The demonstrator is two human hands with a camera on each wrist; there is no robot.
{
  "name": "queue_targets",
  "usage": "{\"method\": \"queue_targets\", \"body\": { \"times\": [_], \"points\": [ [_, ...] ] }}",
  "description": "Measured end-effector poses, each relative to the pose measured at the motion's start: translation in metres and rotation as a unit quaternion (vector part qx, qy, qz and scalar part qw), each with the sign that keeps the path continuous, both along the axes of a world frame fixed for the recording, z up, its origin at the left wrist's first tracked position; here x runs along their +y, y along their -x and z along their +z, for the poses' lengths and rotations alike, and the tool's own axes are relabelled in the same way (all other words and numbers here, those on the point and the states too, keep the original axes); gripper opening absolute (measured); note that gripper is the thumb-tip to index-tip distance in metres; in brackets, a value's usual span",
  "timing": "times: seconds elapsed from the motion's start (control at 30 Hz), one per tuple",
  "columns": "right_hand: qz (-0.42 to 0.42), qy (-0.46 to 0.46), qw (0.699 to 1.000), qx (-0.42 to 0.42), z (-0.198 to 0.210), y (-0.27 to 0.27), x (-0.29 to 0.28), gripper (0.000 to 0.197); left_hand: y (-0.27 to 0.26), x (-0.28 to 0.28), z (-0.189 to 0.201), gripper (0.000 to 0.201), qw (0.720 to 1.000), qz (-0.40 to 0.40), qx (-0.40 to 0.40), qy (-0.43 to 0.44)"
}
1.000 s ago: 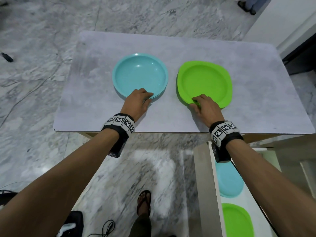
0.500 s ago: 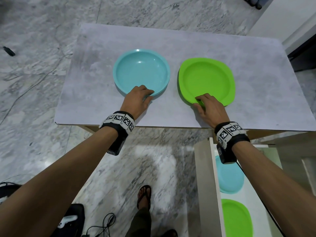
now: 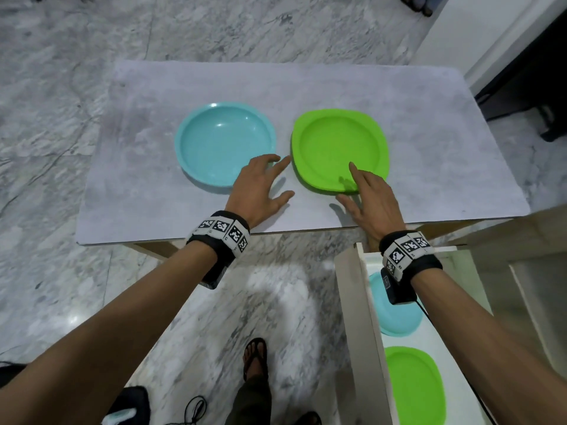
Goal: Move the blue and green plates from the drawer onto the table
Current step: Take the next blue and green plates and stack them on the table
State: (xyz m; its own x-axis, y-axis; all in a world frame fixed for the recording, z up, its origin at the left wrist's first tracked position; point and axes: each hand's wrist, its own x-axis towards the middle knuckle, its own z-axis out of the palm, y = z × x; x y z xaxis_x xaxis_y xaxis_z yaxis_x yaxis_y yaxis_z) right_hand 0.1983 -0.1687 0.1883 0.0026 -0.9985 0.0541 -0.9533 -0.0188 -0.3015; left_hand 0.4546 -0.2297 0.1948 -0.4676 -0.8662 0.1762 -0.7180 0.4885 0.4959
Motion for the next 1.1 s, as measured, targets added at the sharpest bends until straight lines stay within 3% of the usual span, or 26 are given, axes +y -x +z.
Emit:
{"method": "queue_targets", "body": {
  "times": [0.17, 0.3, 0.5, 0.6, 0.7, 0.9, 1.1],
  "points": [
    [-0.100, 0.021, 0.994, -0.033, 0.000, 0.051, 0.072, 0.062, 0.101, 0.040, 0.003, 0.059, 0.990, -0.135, 0.003, -0.037],
    [-0.235, 0.005, 0.970, -0.053, -0.032, 0.108, 0.161, 0.054, 0.192, 0.087, -0.015, 0.056, 0.965, -0.251, -0.019, -0.078],
    [-0.404, -0.100, 0.905, -0.092, -0.121, 0.171, 0.300, 0.053, 0.314, 0.158, -0.091, 0.062, 0.904, -0.376, -0.122, -0.164],
    [-0.460, -0.158, 0.864, -0.130, -0.171, 0.188, 0.352, 0.057, 0.363, 0.181, -0.140, 0.068, 0.861, -0.412, -0.232, -0.188],
    [-0.494, -0.208, 0.828, -0.163, -0.220, 0.200, 0.387, 0.061, 0.400, 0.194, -0.193, 0.074, 0.830, -0.433, -0.296, -0.192],
    [-0.544, -0.262, 0.767, -0.219, -0.302, 0.211, 0.425, 0.077, 0.441, 0.206, -0.290, 0.086, 0.801, -0.457, -0.354, -0.152],
    [-0.546, -0.249, 0.766, -0.229, -0.341, 0.206, 0.443, 0.089, 0.457, 0.204, -0.326, 0.111, 0.752, -0.483, -0.433, -0.117]
  ]
}}
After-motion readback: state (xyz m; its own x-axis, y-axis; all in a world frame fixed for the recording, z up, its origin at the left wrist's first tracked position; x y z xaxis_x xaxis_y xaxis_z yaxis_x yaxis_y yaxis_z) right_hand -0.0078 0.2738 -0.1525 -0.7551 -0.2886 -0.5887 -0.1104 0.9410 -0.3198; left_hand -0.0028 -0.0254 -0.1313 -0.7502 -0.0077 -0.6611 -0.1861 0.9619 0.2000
